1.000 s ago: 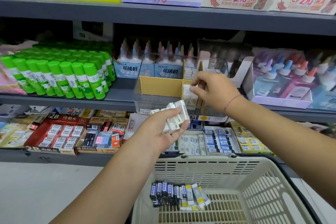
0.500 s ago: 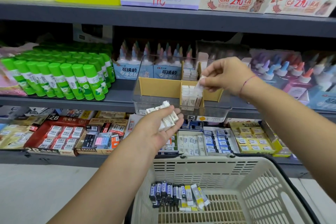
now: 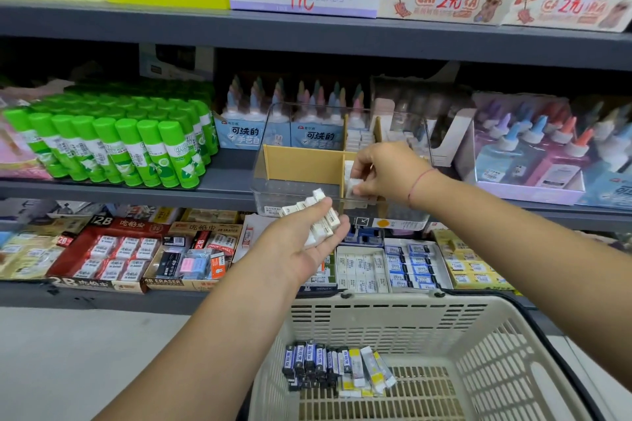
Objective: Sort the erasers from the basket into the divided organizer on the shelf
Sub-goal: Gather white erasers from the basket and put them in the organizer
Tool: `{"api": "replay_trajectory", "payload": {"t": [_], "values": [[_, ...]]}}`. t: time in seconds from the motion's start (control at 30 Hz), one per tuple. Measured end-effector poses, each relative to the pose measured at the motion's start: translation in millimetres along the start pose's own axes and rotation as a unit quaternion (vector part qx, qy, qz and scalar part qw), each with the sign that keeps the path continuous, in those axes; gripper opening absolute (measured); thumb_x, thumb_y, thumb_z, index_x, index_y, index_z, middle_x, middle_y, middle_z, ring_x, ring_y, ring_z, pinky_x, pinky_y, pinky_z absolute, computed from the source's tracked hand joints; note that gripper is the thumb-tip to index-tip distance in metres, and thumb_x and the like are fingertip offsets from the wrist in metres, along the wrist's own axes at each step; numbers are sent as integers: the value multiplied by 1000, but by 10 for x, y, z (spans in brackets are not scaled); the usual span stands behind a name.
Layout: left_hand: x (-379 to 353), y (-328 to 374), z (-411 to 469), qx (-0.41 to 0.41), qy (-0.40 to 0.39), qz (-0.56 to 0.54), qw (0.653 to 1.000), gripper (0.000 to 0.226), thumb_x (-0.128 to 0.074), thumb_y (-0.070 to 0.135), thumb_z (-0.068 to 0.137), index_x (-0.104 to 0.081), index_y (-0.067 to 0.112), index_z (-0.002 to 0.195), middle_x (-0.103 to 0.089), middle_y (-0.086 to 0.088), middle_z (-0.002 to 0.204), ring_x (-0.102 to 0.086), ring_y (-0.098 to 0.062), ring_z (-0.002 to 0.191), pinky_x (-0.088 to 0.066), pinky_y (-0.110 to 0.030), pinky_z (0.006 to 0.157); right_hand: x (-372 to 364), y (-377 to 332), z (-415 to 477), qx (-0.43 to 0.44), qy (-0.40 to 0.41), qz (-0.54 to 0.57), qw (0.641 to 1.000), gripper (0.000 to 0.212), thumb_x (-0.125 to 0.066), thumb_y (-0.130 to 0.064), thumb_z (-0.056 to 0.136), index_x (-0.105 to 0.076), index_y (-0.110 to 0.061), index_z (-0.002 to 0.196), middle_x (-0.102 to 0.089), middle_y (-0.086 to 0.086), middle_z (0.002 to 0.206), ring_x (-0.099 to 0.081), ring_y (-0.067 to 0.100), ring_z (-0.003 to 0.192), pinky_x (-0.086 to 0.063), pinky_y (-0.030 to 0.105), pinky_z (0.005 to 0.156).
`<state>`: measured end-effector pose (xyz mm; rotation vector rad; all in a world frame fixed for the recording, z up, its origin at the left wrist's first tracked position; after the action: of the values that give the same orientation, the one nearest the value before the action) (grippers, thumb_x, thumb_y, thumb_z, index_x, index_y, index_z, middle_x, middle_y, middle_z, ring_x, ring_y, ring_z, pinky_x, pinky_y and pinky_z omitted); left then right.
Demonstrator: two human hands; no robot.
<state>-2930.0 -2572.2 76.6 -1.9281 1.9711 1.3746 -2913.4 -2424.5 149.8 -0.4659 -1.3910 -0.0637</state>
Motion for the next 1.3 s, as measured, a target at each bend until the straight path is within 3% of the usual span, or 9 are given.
{"api": "replay_trajectory", "payload": {"t": [0.13, 0.33, 0.47, 0.63, 0.77, 0.9, 1.07, 1.2, 1.3], "values": [[-20, -42, 13, 3, -13, 28, 1000, 8, -68, 1, 83, -65, -4, 89, -69, -22, 95, -67, -29, 86, -56, -37, 68, -51, -45, -4, 19, 36, -51, 998, 15, -73, -25, 81, -61, -19, 88, -54, -9, 81, -55, 12, 80, -44, 24, 71], [-48, -59, -17, 6, -27, 37, 999, 6, -68, 1, 83, -66, -3, 87, -70, -22, 98, -68, -29, 90, -59, -37, 70, -33, 10, -48, 7, 53, -49, 997, 16, -71, -32, 82, -59, -21, 80, -55, -9, 75, -54, 12, 73, -47, 28, 67], [-67, -55, -48, 5, -30, 44, 999, 9, -69, -2, 82, -64, -4, 89, -70, -22, 96, -67, -34, 96, -59, -39, 71, 104, -32, -149, 2, 61, 139, 988, 10, -62, -27, 90, -69, -19, 93, -64, -7, 85, -55, 5, 72, -47, 21, 70], [-163, -60, -91, -2, -75, 76, 994, 14, -69, -1, 81, -65, -2, 95, -73, -17, 90, -68, -31, 96, -60, -40, 69, -54, -121, -295, -17, -141, 341, 929, 17, -64, -18, 89, -71, -7, 99, -62, 2, 76, -53, 6, 63, -47, 16, 60], [-173, -57, -68, 1, -87, 59, 995, 11, -64, -2, 85, -62, -6, 95, -71, -24, 97, -70, -30, 89, -59, -40, 77, 176, 80, -242, -49, -91, 400, 911, 10, -68, -8, 82, -69, -1, 89, -66, 5, 70, -58, 5, 57, -49, 14, 55], [-160, -29, -47, -10, -74, 30, 997, 2, -57, -4, 90, -56, -5, 90, -66, -30, 106, -67, -33, 94, -53, -43, 89, 407, 276, -181, -59, -46, 268, 961, 14, -71, -3, 80, -70, 2, 92, -70, 11, 74, -65, 8, 57, -55, 17, 60], [-171, -54, -26, -9, -61, 25, 998, 2, -53, -6, 92, -53, -5, 91, -63, -34, 109, -64, -37, 100, -51, -47, 93, 296, 149, -105, 4, -14, -32, 999, 16, -79, -24, 75, -68, -19, 86, -64, -8, 78, -60, 8, 71, -47, 20, 73], [-141, -47, -18, -5, -46, 18, 999, 3, -56, -6, 91, -54, -5, 93, -61, -33, 108, -65, -38, 96, -52, -48, 89, 90, 180, -110, 3, 8, -8, 1000, 19, -80, -27, 74, -64, -21, 83, -61, -8, 77, -58, 10, 74, -51, 28, 75], [-111, -46, -2, -1, -43, 26, 999, 7, -60, -6, 87, -57, -5, 93, -60, -28, 102, -65, -35, 84, -58, -46, 75, 30, 226, -114, -5, 36, 1, 999, 23, -80, -28, 73, -57, -24, 73, -58, -12, 72, -56, 8, 69, -52, 32, 73]]}}
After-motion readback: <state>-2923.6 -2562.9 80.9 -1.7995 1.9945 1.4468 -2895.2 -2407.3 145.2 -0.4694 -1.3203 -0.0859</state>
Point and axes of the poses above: each hand's wrist, its own z-axis towards the middle knuckle, its own x-axis out of the back of the hand, y = z × x, the point moved 7 cm from there along z, towards the middle knuckle
